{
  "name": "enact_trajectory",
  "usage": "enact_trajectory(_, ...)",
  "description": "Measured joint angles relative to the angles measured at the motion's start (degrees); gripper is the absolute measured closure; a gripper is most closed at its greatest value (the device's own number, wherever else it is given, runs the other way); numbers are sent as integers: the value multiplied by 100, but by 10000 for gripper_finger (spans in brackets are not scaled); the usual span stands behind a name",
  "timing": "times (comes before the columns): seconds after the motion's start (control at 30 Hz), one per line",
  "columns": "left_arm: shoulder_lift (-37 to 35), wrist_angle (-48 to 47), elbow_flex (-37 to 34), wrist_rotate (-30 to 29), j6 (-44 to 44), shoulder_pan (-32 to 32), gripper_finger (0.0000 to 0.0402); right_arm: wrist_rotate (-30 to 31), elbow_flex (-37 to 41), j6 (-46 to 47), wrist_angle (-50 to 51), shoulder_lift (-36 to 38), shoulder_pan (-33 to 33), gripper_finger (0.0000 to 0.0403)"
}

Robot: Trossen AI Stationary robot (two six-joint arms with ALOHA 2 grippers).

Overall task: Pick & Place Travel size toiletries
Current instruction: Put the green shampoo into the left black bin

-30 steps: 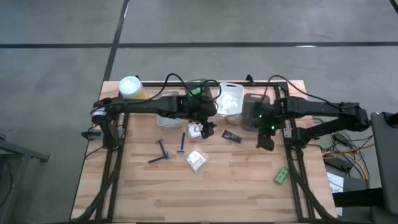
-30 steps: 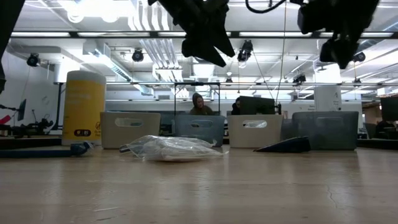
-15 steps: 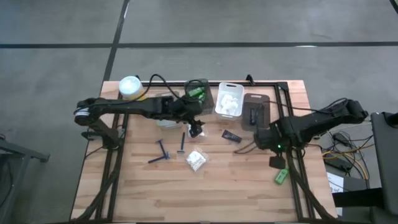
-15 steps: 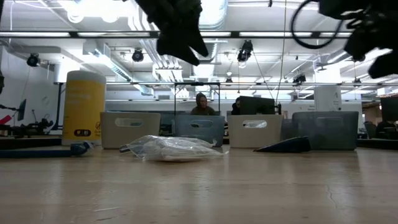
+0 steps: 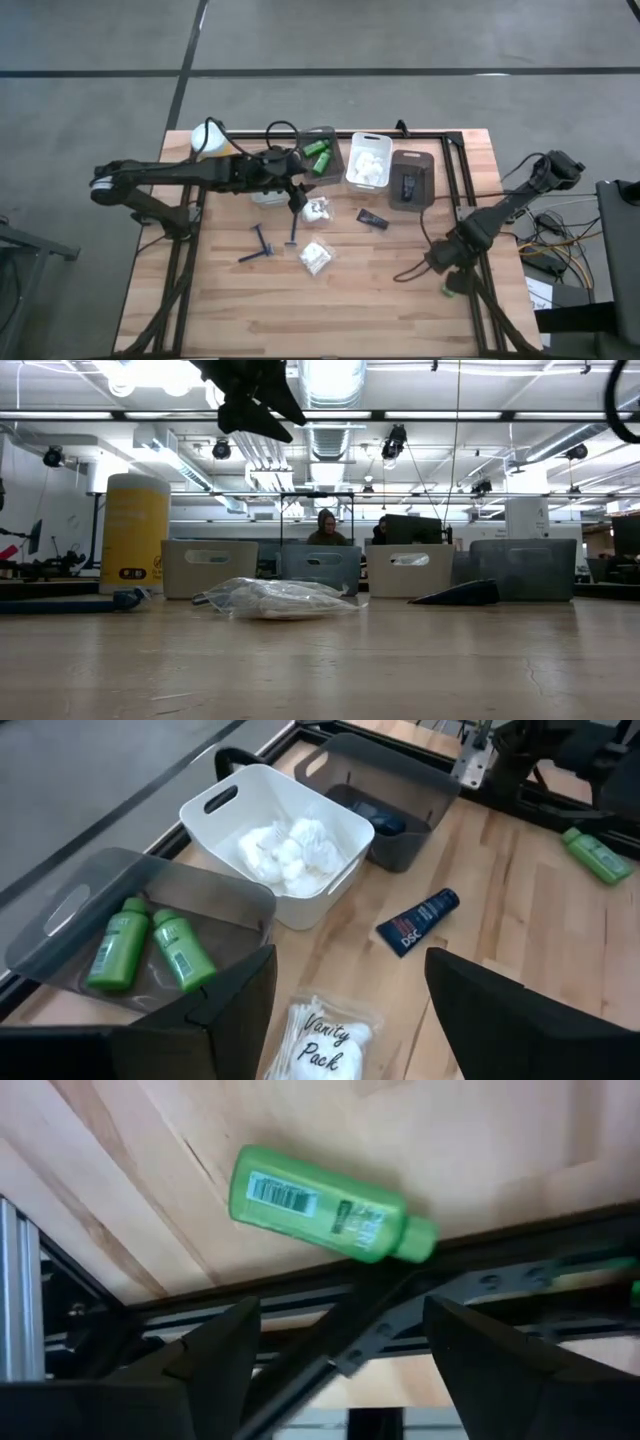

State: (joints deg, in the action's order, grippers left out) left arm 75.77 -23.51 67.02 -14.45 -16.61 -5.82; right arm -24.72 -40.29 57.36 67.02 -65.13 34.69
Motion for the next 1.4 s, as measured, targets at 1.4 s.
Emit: enact_trajectory(1.4, -7, -4, 17, -3, 200, -2, 141, 228, 281, -522, -1685, -2383, -830, 179)
